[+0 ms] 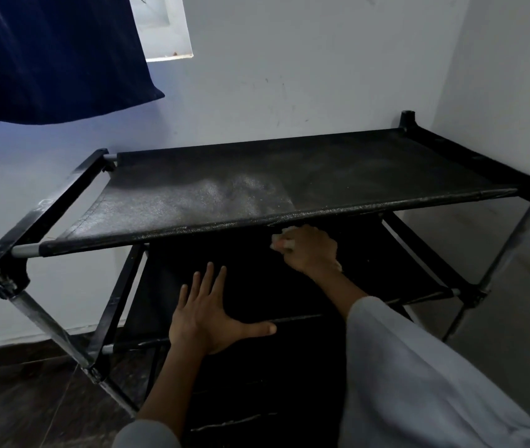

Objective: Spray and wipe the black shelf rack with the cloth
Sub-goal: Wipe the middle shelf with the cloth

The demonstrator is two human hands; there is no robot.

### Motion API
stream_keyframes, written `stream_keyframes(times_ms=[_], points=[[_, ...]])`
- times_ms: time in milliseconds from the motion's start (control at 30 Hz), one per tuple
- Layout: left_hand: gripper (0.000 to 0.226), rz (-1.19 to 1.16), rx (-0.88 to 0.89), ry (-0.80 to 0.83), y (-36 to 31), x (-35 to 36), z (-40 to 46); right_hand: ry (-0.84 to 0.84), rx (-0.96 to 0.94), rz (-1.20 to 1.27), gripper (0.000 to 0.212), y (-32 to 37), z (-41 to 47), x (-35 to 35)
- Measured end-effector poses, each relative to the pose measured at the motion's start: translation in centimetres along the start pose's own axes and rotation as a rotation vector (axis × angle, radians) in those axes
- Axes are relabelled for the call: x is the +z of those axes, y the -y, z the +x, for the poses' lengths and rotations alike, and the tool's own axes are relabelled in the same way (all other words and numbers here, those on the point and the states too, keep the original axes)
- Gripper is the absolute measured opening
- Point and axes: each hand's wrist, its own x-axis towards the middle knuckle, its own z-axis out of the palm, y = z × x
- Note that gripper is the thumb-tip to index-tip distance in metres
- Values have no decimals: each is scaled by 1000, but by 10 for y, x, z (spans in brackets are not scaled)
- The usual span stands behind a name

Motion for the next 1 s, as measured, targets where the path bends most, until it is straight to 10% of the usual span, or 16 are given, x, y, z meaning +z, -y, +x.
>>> stream_keyframes(times_ms=[167, 467, 700, 1000], points=[[151, -31, -18, -9, -3, 0, -3, 343, -478, -119, 35, 16, -57, -29], [150, -37, 5, 25, -6, -10, -11, 840, -277, -178, 37, -62, -54, -117], [160, -57, 44, 38, -35, -8, -13, 342, -82, 128, 53, -103, -52, -118], [150, -43, 78, 67, -104, 27, 20, 161, -263, -5, 59, -100, -60, -30]])
